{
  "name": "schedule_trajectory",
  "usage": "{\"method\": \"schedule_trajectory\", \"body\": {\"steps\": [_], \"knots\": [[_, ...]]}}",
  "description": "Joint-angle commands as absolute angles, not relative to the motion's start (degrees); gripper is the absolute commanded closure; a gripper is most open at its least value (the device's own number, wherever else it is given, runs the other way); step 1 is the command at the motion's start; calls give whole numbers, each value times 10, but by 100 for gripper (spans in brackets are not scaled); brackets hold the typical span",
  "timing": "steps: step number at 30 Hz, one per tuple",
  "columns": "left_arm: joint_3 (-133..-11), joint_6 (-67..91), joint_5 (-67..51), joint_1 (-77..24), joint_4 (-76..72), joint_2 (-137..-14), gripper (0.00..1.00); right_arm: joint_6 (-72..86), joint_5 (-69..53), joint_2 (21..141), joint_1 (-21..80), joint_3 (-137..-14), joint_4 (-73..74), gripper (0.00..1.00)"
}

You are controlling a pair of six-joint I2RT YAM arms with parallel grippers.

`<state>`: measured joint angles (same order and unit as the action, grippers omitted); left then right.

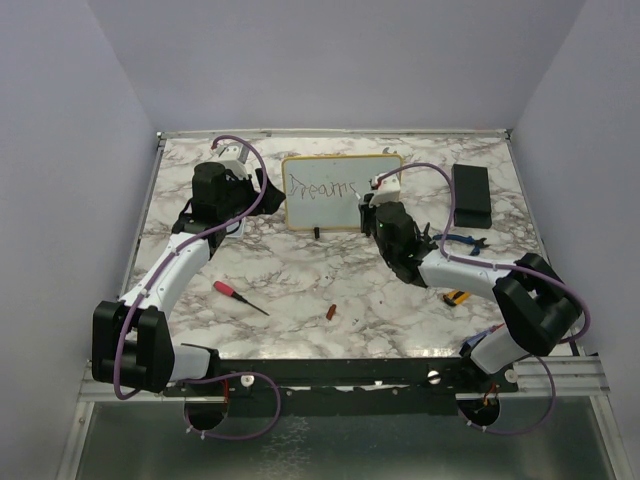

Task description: Write a sentence on the whiteboard

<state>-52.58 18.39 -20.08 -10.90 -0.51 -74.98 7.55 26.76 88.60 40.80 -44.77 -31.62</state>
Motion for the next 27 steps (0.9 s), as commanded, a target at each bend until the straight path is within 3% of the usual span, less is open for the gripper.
{"method": "schedule_trajectory", "body": {"steps": [1,15,27], "knots": [[-520,181,-206,-111,-7,-735,24,86,295,882,405,-432,-296,99],[-521,181,-207,-112,-7,-735,24,61,207,893,407,-443,-319,99],[-520,181,-207,-112,-7,-736,24,65,246,779,389,-410,-283,99]]}}
